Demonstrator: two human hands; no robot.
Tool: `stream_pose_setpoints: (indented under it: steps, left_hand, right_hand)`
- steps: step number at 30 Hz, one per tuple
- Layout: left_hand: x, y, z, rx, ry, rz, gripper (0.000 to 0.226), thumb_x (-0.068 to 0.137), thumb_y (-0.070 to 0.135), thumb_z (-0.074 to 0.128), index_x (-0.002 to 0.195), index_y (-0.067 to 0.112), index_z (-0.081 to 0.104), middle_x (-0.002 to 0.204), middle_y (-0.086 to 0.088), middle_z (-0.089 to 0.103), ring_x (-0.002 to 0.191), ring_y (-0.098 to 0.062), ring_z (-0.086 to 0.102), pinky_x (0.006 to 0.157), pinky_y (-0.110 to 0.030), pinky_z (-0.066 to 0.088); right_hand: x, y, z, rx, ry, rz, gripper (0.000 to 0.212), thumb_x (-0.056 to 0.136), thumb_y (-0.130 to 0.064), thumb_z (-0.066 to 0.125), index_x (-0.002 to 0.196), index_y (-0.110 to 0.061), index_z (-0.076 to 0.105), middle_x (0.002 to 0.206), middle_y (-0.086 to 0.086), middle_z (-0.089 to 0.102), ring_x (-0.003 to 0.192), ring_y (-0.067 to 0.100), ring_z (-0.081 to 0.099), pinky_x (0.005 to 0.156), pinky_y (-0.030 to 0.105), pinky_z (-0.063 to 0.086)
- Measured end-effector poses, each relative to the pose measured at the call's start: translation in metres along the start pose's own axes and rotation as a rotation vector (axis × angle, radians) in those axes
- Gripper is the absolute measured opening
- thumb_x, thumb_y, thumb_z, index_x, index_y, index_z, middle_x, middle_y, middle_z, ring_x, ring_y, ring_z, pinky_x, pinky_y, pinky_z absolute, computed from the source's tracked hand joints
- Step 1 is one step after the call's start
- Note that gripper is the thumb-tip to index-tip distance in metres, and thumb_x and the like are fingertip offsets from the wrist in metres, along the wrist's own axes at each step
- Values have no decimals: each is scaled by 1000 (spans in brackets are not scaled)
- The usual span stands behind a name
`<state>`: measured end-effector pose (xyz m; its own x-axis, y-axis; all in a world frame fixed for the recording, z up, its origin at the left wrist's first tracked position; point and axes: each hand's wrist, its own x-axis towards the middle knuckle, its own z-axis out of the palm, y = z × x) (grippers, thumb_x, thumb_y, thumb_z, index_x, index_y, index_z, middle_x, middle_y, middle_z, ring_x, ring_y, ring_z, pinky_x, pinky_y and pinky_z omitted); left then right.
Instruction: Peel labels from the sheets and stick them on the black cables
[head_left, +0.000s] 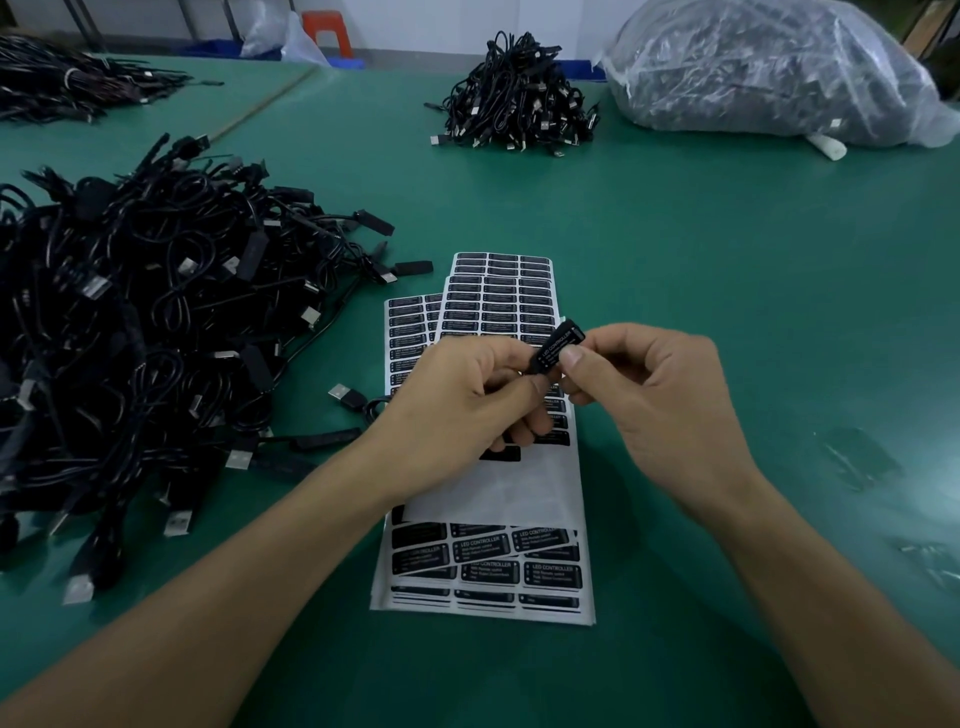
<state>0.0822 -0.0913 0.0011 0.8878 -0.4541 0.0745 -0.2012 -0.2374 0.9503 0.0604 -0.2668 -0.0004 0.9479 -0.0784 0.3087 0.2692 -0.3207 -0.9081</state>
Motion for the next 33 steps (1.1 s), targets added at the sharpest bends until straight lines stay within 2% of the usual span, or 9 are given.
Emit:
stream_pose_setpoints:
  steps: [4,7,9,16,23,29,33]
  left_hand:
    - [0,1,1,6,3,-4,19,101,11,57,95,24,71,74,-6,74,60,-9,66,52,-18,50]
    - [0,1,1,-1,3,-10,20,101,10,57,92,22,70,75,-8,73,59,-9,65,51,-18,49]
    - [0,1,2,1,4,-16,18,101,11,57,94,20,71,74,-8,73,59,-11,65,51,-18,49]
    - [0,0,2,3,3,-24,17,101,12,57,94,20,70,74,-5,74,61,-12,67,52,-19,50]
    - [0,1,2,-4,1,-21,17,101,13,58,91,20,70,73,-4,74,61,-10,67,52,-19,49]
    - [-1,1,2,-9,33,-9,19,102,17,56,91,20,71,70,-2,73,60,-10,67,50,-17,48]
    - [-1,1,4,-12,77,-9,23,101,15,57,84,23,71,67,-1,73,57,-9,66,49,-16,46]
  right_hand:
    - [0,0,-1,-43,-3,2,17,91,-15,71,76,-23,74,73,-4,73,66,11,65,71,33,58]
    - [0,0,-1,-56,0,4,16,91,-16,71,76,-22,74,72,-2,73,69,23,67,72,39,58]
    - [1,1,0,-61,0,3,16,91,-17,71,76,-22,74,72,-2,73,71,25,67,73,40,59]
    - [0,3,1,-85,20,-10,15,86,-26,69,72,-28,72,68,-9,71,63,7,64,66,28,58]
    - [-1,3,2,-106,34,-32,18,88,-20,72,73,-29,71,69,-12,72,63,4,65,66,23,56]
    - [-2,1,3,-116,56,-32,14,88,-18,73,75,-25,73,70,-11,73,65,9,68,68,30,60]
    - [-4,-1,5,-115,59,-41,13,87,-18,74,76,-24,74,70,-11,73,63,7,68,64,23,57]
